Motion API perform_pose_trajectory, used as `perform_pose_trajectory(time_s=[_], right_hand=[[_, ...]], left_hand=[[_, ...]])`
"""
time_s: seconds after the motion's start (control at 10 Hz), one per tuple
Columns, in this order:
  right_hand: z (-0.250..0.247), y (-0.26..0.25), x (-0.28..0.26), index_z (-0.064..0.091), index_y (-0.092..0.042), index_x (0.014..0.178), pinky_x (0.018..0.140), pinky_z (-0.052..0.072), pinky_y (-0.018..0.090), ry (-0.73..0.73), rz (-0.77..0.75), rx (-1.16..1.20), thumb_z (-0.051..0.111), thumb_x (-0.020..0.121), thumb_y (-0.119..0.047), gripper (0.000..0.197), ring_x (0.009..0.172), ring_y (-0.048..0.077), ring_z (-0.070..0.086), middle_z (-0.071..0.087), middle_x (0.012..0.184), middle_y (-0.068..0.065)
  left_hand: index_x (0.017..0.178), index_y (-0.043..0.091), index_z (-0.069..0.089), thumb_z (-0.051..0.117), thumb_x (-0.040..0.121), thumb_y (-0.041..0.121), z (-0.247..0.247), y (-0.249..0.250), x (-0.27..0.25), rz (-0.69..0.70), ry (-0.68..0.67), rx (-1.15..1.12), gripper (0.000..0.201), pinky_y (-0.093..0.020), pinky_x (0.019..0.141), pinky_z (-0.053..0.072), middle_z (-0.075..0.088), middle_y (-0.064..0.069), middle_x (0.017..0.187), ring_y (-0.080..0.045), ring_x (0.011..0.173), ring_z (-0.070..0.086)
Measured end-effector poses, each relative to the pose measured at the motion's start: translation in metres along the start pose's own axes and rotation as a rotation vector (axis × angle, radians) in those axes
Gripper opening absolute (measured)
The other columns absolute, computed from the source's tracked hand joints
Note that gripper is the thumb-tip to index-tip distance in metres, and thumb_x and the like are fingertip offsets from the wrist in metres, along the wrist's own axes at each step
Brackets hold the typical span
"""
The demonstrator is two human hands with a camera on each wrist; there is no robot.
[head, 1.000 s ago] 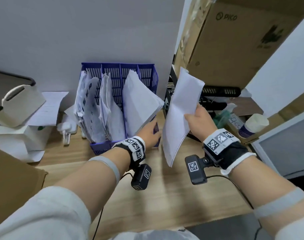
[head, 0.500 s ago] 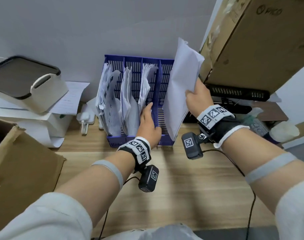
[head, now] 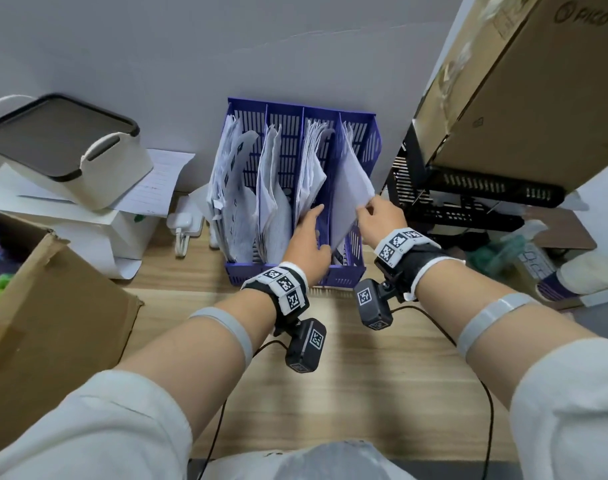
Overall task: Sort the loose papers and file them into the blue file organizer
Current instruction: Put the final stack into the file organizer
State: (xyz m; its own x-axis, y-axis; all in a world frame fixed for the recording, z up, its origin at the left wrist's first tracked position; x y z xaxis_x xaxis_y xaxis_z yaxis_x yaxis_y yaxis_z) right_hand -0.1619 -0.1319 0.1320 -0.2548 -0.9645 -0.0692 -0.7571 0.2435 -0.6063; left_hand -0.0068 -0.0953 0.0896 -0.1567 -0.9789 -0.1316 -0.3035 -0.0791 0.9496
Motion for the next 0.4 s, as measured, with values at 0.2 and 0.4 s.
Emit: perform_pose_trajectory(time_s=[0.2, 0.4], right_hand=[[-0.027, -0.019, -0.029, 0.061, -0.024, 0.105, 0.082, 0.057, 0.048, -0.062, -0.15, 0.294, 0.056, 0.09, -0.025, 0.016, 0.082, 0.019, 0.07, 0.063, 0.082, -0.005], [-0.184, -0.111, -0.135, 0.062, -0.006, 0.114, 0.087, 0.054, 0.049, -0.179, -0.688, 0.769, 0.057, 0.094, -0.011, 0.021, 0.088, 0.031, 0.065, 0.067, 0.099, 0.016]], left_hand=[[0.149, 0.028, 0.03, 0.043, 0.093, -0.001, 0.003, 0.003, -0.008, -0.012, -0.007, -0.053, 0.065, -0.025, 0.085, 0.05, 0.04, -0.001, 0.148, -0.024, 0.121, 0.058], [0.132, 0.017, 0.051, 0.048, 0.089, -0.005, 0.003, -0.006, -0.01, -0.026, 0.07, -0.092, 0.048, -0.018, 0.084, 0.051, 0.061, -0.002, 0.124, -0.017, 0.109, 0.062]])
Point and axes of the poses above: each hand's wrist, its own x-axis towards the middle knuckle, its own z-axis out of the palm, y = z × x, the point moved 5 cm from there along x, towards the middle knuckle
